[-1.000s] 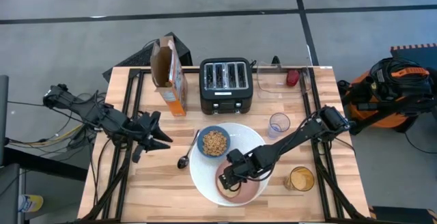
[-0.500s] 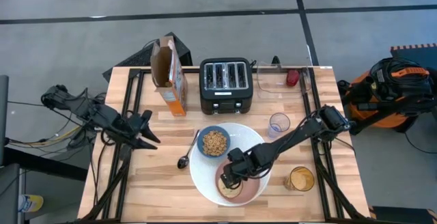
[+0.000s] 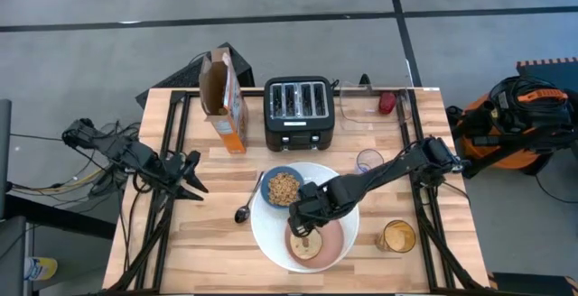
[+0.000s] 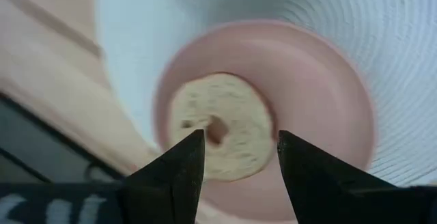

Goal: Arrange a breakfast setting
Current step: Put the apple on top of the pink plate

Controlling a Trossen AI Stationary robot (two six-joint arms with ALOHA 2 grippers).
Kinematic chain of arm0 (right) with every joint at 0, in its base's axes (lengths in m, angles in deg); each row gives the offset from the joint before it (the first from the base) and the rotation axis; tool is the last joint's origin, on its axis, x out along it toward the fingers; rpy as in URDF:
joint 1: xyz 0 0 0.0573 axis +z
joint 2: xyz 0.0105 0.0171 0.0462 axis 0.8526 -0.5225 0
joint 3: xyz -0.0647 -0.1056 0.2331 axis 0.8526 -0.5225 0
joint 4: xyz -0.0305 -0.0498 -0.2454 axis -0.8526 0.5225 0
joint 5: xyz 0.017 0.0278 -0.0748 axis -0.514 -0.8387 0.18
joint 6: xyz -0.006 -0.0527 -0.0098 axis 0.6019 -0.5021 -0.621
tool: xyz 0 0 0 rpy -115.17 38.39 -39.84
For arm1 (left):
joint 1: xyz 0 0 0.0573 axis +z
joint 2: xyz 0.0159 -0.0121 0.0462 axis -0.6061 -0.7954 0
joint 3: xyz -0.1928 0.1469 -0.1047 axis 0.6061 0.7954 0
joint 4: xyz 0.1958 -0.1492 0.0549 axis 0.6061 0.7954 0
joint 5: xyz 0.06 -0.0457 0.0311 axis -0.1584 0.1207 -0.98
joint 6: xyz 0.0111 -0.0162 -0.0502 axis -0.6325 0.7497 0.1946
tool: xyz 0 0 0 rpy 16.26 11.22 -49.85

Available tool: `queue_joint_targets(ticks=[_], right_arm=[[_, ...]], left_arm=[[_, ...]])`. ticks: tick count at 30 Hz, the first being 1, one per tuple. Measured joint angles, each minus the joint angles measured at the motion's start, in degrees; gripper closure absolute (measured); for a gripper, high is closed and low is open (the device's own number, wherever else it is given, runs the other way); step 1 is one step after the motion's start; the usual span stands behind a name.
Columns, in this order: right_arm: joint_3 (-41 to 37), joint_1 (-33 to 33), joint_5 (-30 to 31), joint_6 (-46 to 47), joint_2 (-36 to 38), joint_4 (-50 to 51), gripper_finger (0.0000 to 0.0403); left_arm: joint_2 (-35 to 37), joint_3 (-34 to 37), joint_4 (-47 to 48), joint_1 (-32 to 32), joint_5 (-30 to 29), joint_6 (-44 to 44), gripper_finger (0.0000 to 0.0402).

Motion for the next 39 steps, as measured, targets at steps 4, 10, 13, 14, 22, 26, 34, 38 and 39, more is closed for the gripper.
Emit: queue_joint_targets(ticks=[4,10,13,14,22,26,34,38,39], right_arm=[[6.39,-0.88,0.29,-2.05,0.0,2.75,0.0195],[15.74,-1.37,1.78,-4.4,0.01,7.16,0.0195],[20.19,-1.25,4.78,-4.41,0.01,10.38,0.0195],[21.63,-1.25,5.71,-4.41,0.01,11.54,0.0195],[29.61,-1.19,9.19,-4.8,0.01,17.62,0.0195],[32.42,-1.34,10.61,-4.95,-0.01,22.38,0.0195],[37.22,-1.33,17.45,-4.95,0.07,34.31,0.0195],[37.26,-1.36,18.37,-8.1,0.54,34.18,0.0195],[37.26,-1.6,18.39,-8.19,0.77,34.17,0.0195]], left_arm=[[5.35,7.43,-9.31,0.0,0.85,-2.05,0.0301],[12.14,15.31,-12.12,0.0,0.31,-1.91,0.0301],[15.23,17.97,-11.62,0.0,1.08,-1.66,0.0301],[16.32,18.85,-11.61,0.0,1.49,-1.63,0.0301],[20.16,23.31,-12.06,0.0,2.03,-1.81,0.0301],[20.39,24.32,-12.09,0.0,2.01,-3.64,0.0301],[19.44,26.27,-12.43,-0.02,-0.99,-1.33,0.0301],[19.29,26.27,-12.24,0.0,-1.89,-0.48,0.0301],[19.22,26.27,-12.2,0.0,-2.18,-0.16,0.0301]])
